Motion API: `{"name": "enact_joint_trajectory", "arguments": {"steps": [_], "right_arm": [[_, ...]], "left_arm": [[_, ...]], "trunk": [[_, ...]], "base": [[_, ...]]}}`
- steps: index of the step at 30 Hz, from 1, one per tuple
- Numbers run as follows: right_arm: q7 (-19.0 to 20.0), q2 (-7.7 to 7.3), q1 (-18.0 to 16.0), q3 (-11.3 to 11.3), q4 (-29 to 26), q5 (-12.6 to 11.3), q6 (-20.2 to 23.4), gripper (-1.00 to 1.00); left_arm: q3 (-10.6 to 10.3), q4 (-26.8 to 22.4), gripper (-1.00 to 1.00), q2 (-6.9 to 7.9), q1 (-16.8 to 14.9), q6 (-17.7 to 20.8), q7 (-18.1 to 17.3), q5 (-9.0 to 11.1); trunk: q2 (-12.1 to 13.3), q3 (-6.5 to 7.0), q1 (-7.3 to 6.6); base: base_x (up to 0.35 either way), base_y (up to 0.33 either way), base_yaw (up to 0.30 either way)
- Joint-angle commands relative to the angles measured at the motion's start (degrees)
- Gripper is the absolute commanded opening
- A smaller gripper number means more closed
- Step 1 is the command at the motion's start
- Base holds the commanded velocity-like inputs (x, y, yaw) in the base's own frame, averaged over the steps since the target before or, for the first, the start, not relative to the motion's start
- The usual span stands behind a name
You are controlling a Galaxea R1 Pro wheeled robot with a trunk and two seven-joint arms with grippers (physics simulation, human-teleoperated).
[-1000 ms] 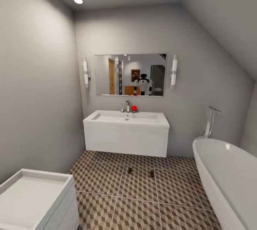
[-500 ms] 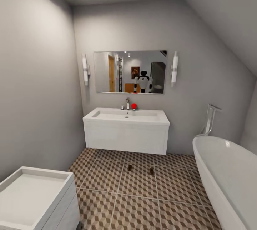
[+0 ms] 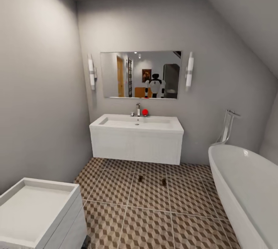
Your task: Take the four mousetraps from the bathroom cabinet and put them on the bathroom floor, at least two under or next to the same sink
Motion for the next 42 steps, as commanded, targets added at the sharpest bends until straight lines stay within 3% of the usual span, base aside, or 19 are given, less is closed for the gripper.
{"name": "enact_joint_trajectory", "arguments": {"steps": [1, 25, 42], "right_arm": [[-0.27, 0.01, -0.09, -0.47, 0.17, 0.63, -0.15, 1.0], [-0.27, 0.01, -0.09, -0.46, 0.17, 0.7, -0.15, 1.0], [-0.53, 0.01, -0.09, -0.46, 0.17, 0.78, -0.3, 1.0]], "left_arm": [[-0.51, 0.03, 1.0, -0.01, -0.04, -0.17, 0.16, 0.42], [-0.5, 0.03, 1.0, 0.16, -0.04, -0.17, 0.16, 0.42], [-0.5, 0.03, 1.0, 0.17, -0.04, -0.17, 0.16, 0.42]], "trunk": [[-0.05, -0.17, 0.0], [-0.05, -2.34, 0.0], [-0.05, -2.64, 0.0]], "base": [[0.0, 0.0, 0.0], [0.0, 0.0, 0.0], [0.0, 0.0, 0.019]]}}
